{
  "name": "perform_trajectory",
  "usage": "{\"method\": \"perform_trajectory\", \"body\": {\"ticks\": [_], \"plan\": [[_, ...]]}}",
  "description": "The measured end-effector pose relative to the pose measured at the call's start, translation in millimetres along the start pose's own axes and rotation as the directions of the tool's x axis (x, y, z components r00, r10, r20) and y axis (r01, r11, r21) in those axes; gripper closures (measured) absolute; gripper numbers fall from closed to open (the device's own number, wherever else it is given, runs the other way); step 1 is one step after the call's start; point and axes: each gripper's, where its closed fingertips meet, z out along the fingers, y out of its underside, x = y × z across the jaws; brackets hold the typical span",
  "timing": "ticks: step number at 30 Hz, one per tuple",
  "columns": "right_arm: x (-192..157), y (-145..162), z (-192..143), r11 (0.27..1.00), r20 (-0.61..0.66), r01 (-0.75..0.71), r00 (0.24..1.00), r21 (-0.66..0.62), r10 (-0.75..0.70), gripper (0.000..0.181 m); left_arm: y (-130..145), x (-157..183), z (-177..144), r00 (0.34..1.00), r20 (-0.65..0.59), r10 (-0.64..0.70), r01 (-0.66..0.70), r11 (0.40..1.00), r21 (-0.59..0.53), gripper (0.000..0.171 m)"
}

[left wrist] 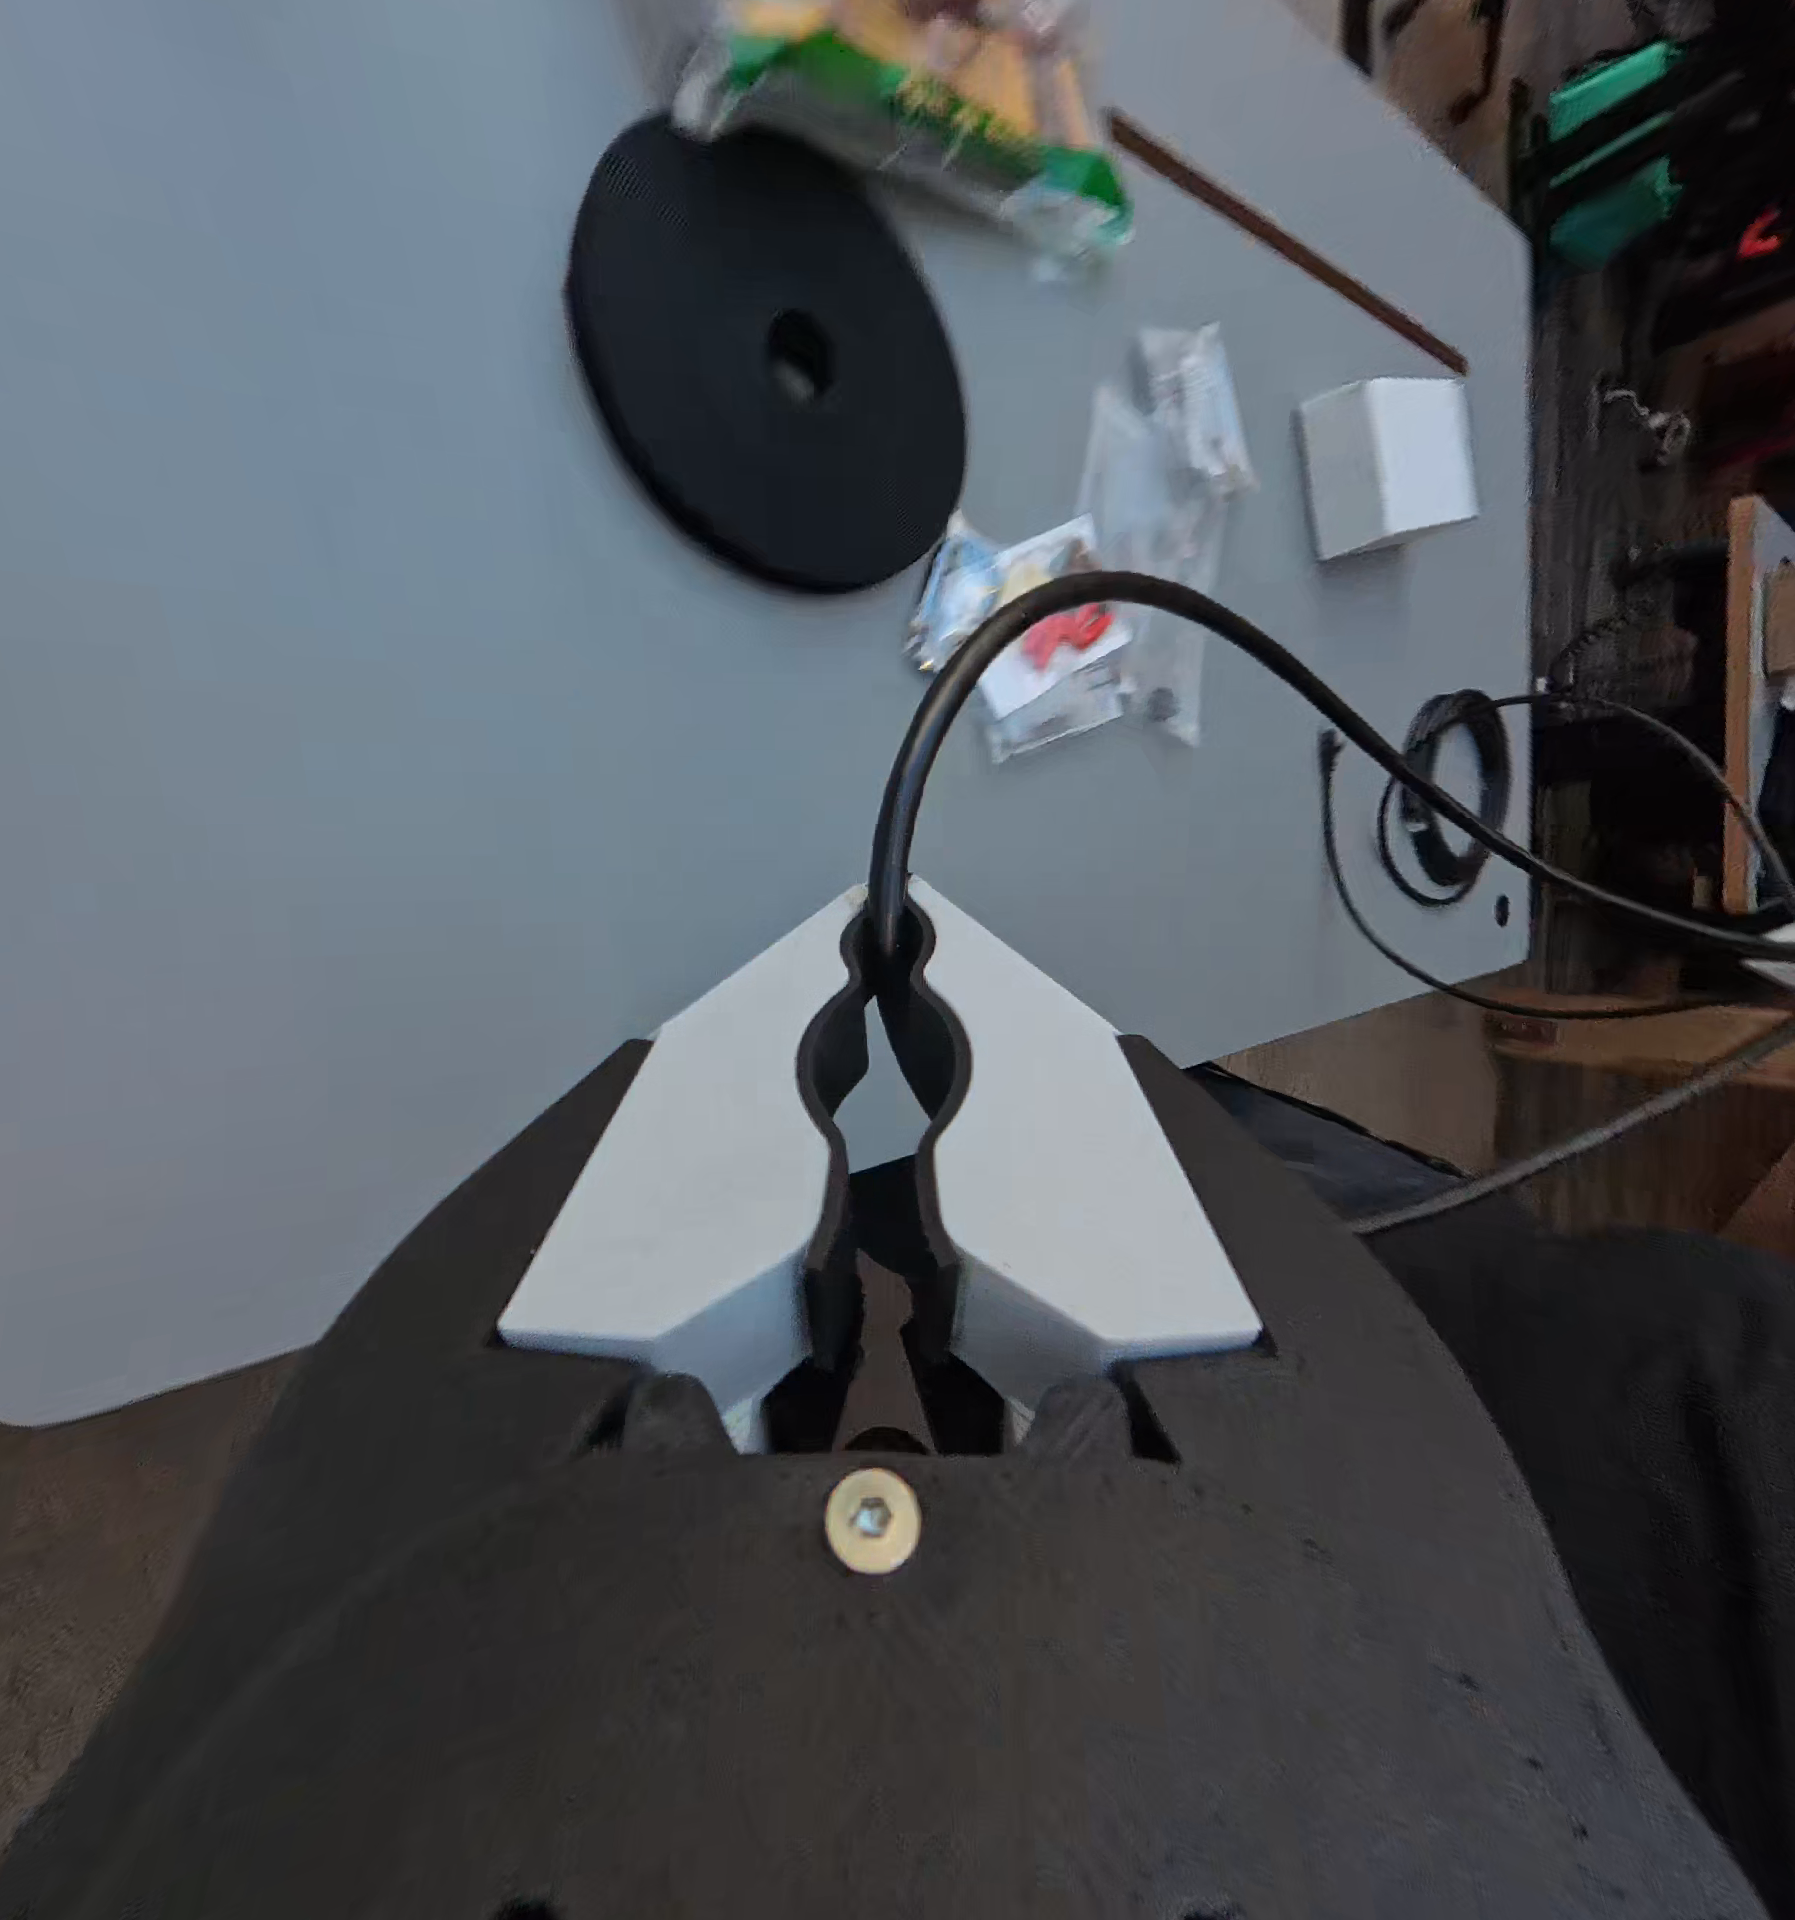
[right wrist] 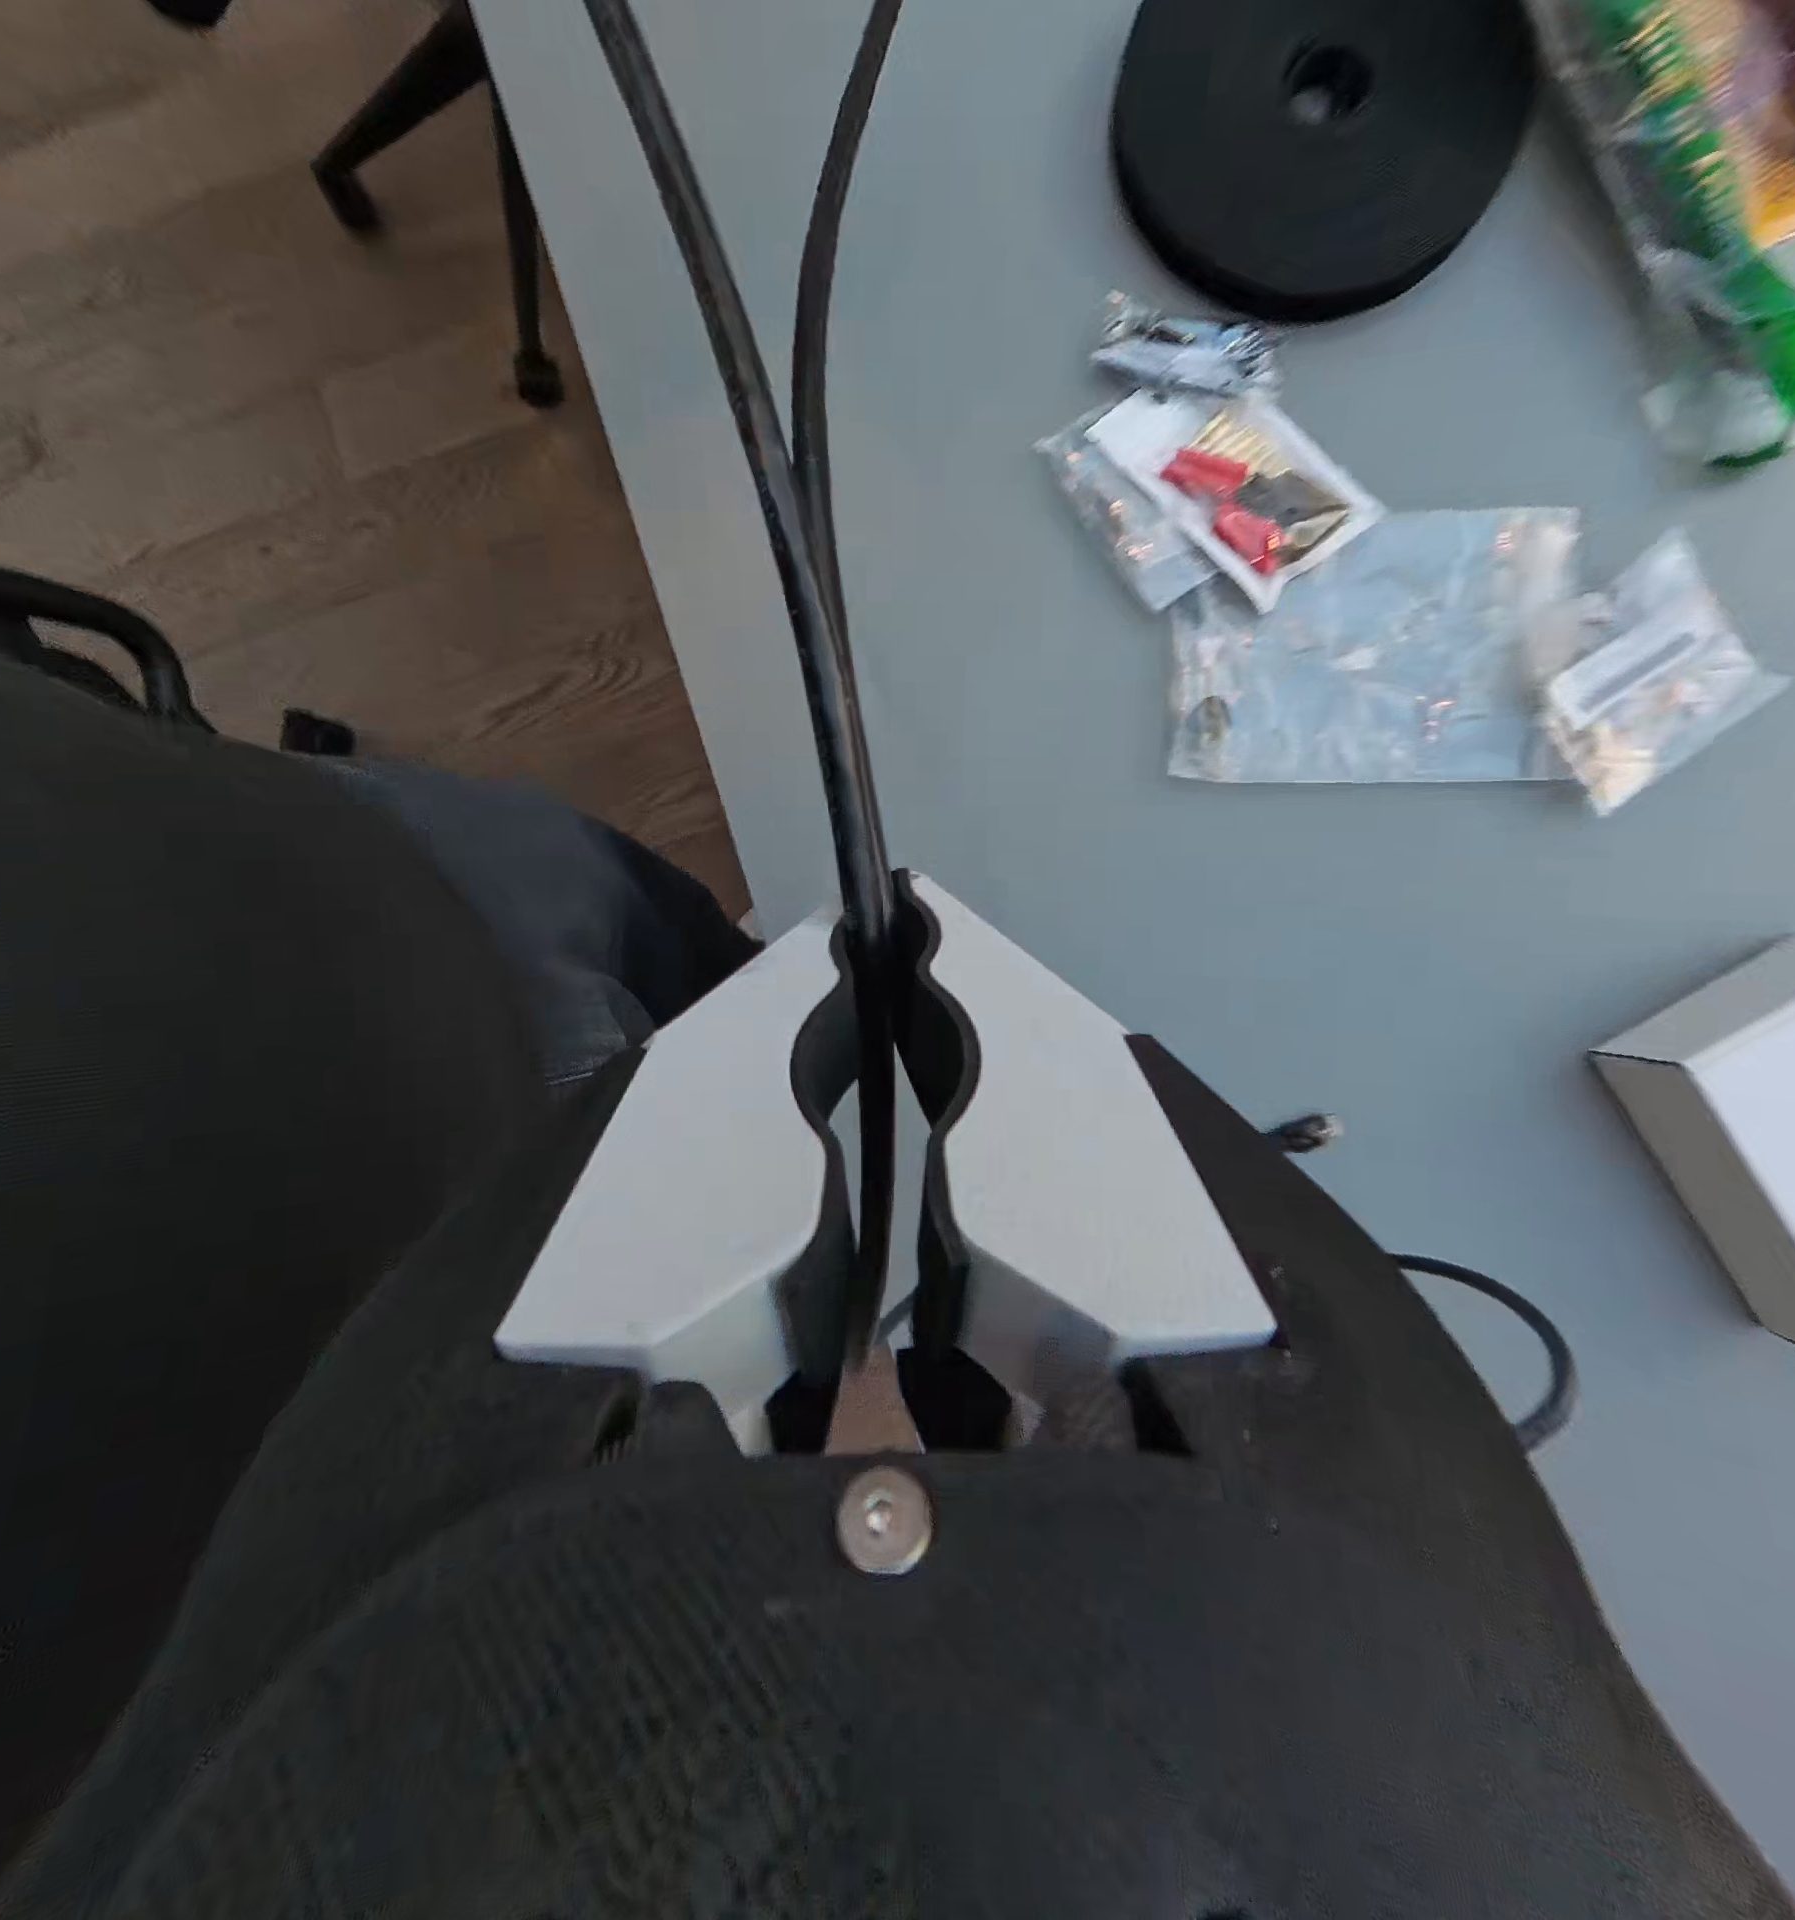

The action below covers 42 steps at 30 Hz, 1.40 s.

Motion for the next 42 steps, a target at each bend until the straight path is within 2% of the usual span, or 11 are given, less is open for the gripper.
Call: {"method": "perform_trajectory", "body": {"ticks": [4,7,15,17,22,26,31,34,36,39,42], "plan": [[-19.4,35.4,68.0,0.977,0.046,0.108,0.994,-0.183,-0.101,0.181,78.7,-86.2,59.8,0.978,0.074,-0.196,0.197,0.98,-0.004,0.171],[-27.8,47.9,114.8,0.959,0.082,0.16,0.986,-0.235,-0.144,0.181,107.1,-130.1,76.8,0.961,0.208,-0.183,0.185,0.983,0.008,0.171],[-32.5,50.5,213.7,0.938,0.145,0.146,0.984,-0.313,-0.105,0.181,99.8,-202.0,78.9,0.903,0.416,-0.108,0.118,0.993,0.004,0.171],[-32.2,49.6,229.0,0.935,0.153,0.11,0.986,-0.337,-0.061,0.181,89.4,-211.9,74.1,0.879,0.466,-0.101,0.093,0.995,0.04,0.149],[-28.6,50.7,256.6,0.931,0.143,0.109,0.988,-0.348,-0.062,0.181,55.2,-176.4,49.0,0.89,0.45,-0.066,-0.033,0.978,0.207,0.113],[-33.5,46.4,268.0,0.95,0.176,0.11,0.983,-0.291,-0.059,0.173,82.2,-53.8,103.2,0.976,0.181,0.119,-0.146,0.979,0.145,0.123],[-49.1,4.6,238.0,0.994,0.225,0.108,0.969,0.003,-0.105,0.14,152.0,33.3,193.9,0.906,0.049,0.421,-0.42,0.907,-0.044,0.12],[-47.7,-47.2,167.7,0.922,0.186,0.069,0.971,0.38,-0.149,0.136,181.1,34.0,219.5,0.882,0.027,0.471,-0.464,0.877,-0.128,0.119],[-33.8,-61.3,113.5,0.866,0.169,-0.004,0.981,0.5,-0.092,0.134,178.3,34.0,221.6,0.892,0.026,0.451,-0.448,0.89,-0.082,0.129],[-10.0,-29.9,35.6,0.84,0.137,-0.038,0.99,0.541,-0.043,0.146,176.1,31.5,221.2,0.901,0.015,0.434,-0.432,0.899,-0.07,0.135],[12.3,67.1,10.6,0.913,0.009,0.06,0.998,0.404,-0.069,0.156,175.0,27.8,221.1,0.891,0.033,0.453,-0.452,0.891,-0.04,0.143]]}}
